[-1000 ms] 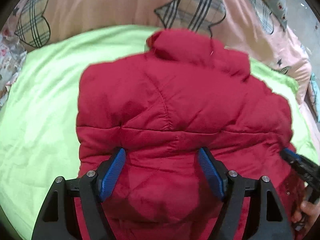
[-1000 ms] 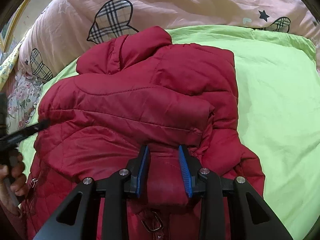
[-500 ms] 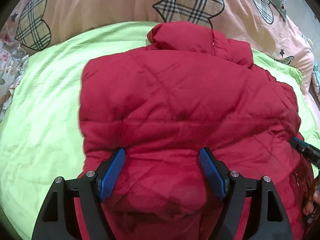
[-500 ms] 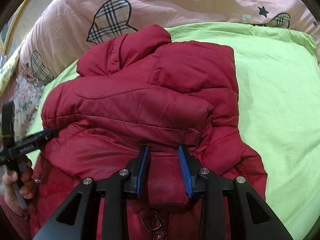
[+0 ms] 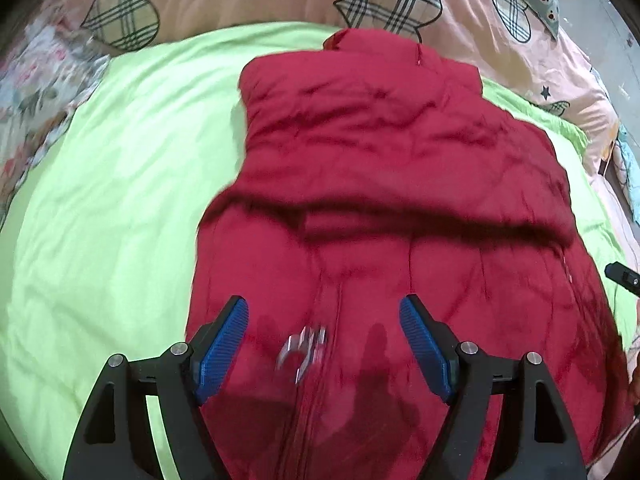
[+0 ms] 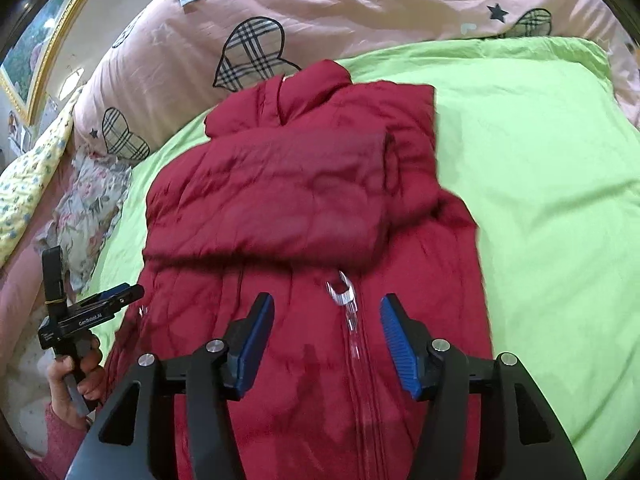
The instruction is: Fold large clothes
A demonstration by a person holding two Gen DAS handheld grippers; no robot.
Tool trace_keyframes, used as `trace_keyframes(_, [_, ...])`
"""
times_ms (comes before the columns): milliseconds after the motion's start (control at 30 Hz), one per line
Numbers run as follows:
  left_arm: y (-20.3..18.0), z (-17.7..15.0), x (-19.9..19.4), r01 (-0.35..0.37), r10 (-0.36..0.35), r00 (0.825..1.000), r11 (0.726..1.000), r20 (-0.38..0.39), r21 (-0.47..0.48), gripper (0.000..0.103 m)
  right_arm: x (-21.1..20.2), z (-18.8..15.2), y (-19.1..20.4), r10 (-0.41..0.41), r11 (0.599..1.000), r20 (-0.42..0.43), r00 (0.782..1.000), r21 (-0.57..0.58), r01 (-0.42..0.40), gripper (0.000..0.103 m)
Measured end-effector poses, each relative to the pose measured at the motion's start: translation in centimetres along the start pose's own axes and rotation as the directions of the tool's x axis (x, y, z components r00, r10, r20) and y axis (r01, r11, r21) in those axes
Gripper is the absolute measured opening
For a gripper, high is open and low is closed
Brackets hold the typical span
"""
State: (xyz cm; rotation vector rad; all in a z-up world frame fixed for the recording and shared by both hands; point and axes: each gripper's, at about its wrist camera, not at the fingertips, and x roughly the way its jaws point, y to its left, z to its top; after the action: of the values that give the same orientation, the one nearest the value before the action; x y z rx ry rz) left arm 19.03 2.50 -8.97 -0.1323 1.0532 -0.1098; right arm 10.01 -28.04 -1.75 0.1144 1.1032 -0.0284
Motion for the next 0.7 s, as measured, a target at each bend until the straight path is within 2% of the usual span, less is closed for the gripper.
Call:
trace_keyframes(233, [1.4,-4.5,-3.6,-0.023,0.023,1.0,0.999,-0.012,-0.031,0.079,-3.5,-3.9,-1.5,-0.079,0.997,-0.001,0.997,0.017,0.079,0.068])
trace_keyframes(400, [2.1,-6.8,-5.9,-0.021,0.02,1.0,0.998,-0.011,-0.058,0.08,-5.1,-6.7,-2.4,-0.097,0.994,-0.014,0.995,0.047,0.097,0.084])
trace_keyframes(500, [2.4,-8.0,-7.2,-0.024,0.024,1.0,0.997,-0.004,-0.068,0.082,-5.3,-8.3,-2.7,-0.112,0.991,-0.049,0.992,0.067,0.115,0.084])
trace_keyframes(700, [3.0,-9.8,-8.7,-0.063,0.063,0.998,0.996,-0.007,-0.069,0.082,-5.4,-10.7,-2.4,-0.074,0.995,-0.09,0.993,0.063,0.08,0.084])
